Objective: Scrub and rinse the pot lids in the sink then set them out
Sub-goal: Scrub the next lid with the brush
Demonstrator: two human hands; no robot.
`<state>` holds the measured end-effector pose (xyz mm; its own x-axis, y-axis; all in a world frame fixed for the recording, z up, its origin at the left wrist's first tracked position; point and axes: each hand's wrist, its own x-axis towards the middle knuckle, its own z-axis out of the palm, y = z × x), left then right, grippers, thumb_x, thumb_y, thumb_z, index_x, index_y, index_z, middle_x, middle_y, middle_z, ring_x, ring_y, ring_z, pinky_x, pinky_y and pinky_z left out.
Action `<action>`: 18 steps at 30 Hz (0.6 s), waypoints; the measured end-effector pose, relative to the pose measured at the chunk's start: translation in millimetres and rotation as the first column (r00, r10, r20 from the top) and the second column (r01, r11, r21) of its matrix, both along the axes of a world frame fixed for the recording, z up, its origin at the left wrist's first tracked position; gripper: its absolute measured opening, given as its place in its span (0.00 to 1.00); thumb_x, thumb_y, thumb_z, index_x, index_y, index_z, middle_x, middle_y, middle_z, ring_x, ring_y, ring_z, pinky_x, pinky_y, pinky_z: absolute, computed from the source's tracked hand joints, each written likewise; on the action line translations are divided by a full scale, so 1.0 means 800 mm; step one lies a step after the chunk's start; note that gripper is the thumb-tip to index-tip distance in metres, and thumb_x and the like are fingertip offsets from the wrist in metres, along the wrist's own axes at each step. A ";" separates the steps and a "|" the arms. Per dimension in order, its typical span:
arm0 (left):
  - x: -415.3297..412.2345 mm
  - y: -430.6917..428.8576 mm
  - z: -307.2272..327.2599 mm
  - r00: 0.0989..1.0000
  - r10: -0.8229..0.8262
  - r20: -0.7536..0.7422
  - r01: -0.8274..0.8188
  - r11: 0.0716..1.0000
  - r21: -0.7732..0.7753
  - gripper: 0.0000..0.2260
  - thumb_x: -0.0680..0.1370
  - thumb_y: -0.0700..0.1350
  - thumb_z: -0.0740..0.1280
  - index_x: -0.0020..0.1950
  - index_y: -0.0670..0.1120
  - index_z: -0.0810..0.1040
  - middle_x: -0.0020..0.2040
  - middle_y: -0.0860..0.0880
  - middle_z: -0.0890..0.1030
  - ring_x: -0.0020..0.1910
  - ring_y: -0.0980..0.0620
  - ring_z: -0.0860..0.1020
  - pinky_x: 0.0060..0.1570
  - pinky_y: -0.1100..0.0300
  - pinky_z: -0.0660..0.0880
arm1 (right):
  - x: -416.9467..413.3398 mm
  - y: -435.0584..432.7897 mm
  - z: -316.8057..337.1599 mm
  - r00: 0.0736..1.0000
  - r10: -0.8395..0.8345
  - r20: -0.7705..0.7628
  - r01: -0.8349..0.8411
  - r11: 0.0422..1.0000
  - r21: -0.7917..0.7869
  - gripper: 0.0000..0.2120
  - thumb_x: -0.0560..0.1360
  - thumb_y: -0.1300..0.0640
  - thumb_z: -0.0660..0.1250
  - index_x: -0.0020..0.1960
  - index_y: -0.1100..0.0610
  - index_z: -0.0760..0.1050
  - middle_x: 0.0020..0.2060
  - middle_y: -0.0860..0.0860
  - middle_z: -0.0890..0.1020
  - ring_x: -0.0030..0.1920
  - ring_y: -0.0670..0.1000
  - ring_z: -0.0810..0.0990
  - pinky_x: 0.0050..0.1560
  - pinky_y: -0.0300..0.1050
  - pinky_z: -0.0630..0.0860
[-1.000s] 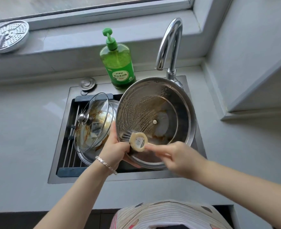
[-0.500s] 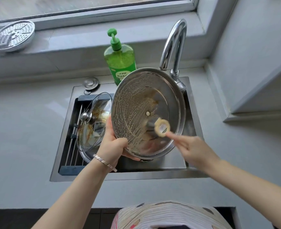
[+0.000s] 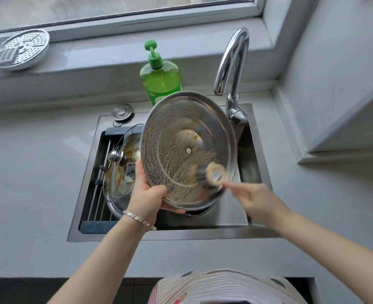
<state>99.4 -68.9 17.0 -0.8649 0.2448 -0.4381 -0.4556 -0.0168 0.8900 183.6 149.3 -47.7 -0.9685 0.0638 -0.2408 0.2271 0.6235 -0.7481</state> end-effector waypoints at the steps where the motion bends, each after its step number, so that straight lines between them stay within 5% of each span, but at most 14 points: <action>1: -0.001 0.001 0.005 1.000 0.000 0.002 0.000 1.000 -0.004 0.35 0.70 0.21 0.53 0.60 0.61 0.64 0.53 0.48 0.74 0.50 0.34 0.78 0.28 0.40 0.78 | -0.007 0.009 -0.004 0.998 -0.069 0.005 0.069 0.997 0.023 0.20 0.78 0.57 0.61 0.62 0.34 0.69 0.54 0.49 0.83 0.54 0.49 0.81 0.56 0.47 0.76; 4: -0.001 0.009 0.011 1.000 0.008 -0.021 -0.008 1.000 -0.005 0.36 0.71 0.21 0.51 0.64 0.59 0.61 0.52 0.49 0.74 0.47 0.36 0.79 0.25 0.43 0.78 | 0.005 -0.018 0.006 0.997 0.039 0.060 -0.035 0.998 -0.060 0.20 0.78 0.58 0.62 0.61 0.35 0.72 0.56 0.45 0.82 0.49 0.39 0.80 0.53 0.33 0.74; 6: 0.001 0.011 0.008 0.998 0.049 -0.026 -0.049 0.999 -0.004 0.35 0.71 0.21 0.51 0.65 0.58 0.61 0.51 0.50 0.75 0.47 0.37 0.79 0.28 0.38 0.77 | 0.018 -0.035 0.022 0.988 0.141 0.065 -0.131 0.981 -0.146 0.22 0.78 0.59 0.61 0.57 0.30 0.71 0.55 0.43 0.81 0.47 0.39 0.81 0.52 0.34 0.74; 9: 0.003 0.011 0.005 0.996 0.058 -0.066 -0.059 0.998 -0.022 0.34 0.71 0.21 0.51 0.62 0.58 0.64 0.52 0.51 0.75 0.51 0.38 0.77 0.38 0.33 0.76 | 0.001 -0.003 0.011 0.993 0.007 0.122 -0.001 0.999 -0.050 0.18 0.78 0.58 0.61 0.62 0.39 0.73 0.58 0.43 0.80 0.57 0.42 0.78 0.58 0.32 0.71; 13: 0.004 0.016 -0.002 0.995 0.078 -0.056 -0.080 0.996 -0.035 0.37 0.72 0.22 0.53 0.66 0.61 0.61 0.57 0.49 0.74 0.54 0.38 0.77 0.40 0.33 0.77 | 0.005 -0.033 0.022 0.987 0.064 0.145 -0.032 0.977 -0.210 0.17 0.78 0.62 0.61 0.64 0.47 0.74 0.52 0.37 0.79 0.46 0.28 0.75 0.47 0.19 0.65; 16: 0.004 0.012 -0.006 0.990 0.110 -0.087 -0.113 0.993 -0.031 0.36 0.70 0.24 0.56 0.59 0.65 0.65 0.58 0.49 0.74 0.57 0.35 0.75 0.49 0.29 0.72 | 0.012 -0.043 0.039 0.970 0.191 0.150 -0.142 0.948 -0.285 0.19 0.79 0.64 0.60 0.59 0.40 0.70 0.27 0.27 0.74 0.31 0.27 0.73 0.38 0.23 0.68; 18: 0.002 0.007 -0.003 0.995 0.086 -0.049 -0.088 0.995 -0.044 0.36 0.70 0.22 0.54 0.63 0.61 0.65 0.56 0.50 0.74 0.53 0.35 0.77 0.40 0.33 0.76 | 0.002 -0.016 0.033 0.971 0.155 0.182 -0.123 0.977 -0.177 0.20 0.78 0.61 0.61 0.55 0.34 0.70 0.36 0.29 0.79 0.40 0.28 0.77 0.45 0.31 0.73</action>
